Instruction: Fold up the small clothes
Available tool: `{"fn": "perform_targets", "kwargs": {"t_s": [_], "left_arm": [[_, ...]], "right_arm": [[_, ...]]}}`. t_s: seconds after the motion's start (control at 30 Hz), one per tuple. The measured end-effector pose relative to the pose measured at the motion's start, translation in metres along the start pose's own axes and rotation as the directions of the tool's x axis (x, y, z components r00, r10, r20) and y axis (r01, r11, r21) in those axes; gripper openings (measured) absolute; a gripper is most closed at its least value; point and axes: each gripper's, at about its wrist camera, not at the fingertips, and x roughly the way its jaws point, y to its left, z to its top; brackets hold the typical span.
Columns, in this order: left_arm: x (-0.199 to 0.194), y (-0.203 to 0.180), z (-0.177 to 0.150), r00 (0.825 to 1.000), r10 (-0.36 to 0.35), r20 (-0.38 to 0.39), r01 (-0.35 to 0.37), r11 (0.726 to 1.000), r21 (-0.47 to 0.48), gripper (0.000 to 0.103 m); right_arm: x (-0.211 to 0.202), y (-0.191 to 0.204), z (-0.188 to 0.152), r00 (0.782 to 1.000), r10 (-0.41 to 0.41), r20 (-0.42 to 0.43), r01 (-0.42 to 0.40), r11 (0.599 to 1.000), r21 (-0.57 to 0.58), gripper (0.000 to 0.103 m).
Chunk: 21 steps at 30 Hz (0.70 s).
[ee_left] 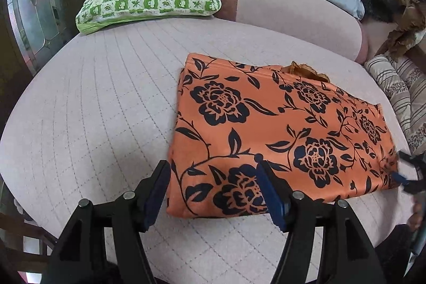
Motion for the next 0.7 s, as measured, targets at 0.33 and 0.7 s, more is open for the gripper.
{"fn": "perform_targets", "kwargs": {"t_s": [0.33,0.7], "left_arm": [[0.004,-0.004,-0.01,1.0,-0.004,-0.013,0.004,1.0,-0.003,0.068],[0.024,-0.051,-0.007,1.0,-0.012,-0.015,0.014,0.996,0.086,0.068]], "right_arm": [[-0.061,0.005,-0.037,0.99,0.072,0.124,-0.075,0.997,0.027,0.087],[-0.036,-0.047,-0.04,0.985,0.122,0.119,-0.152,0.944,0.294,0.087]]}}
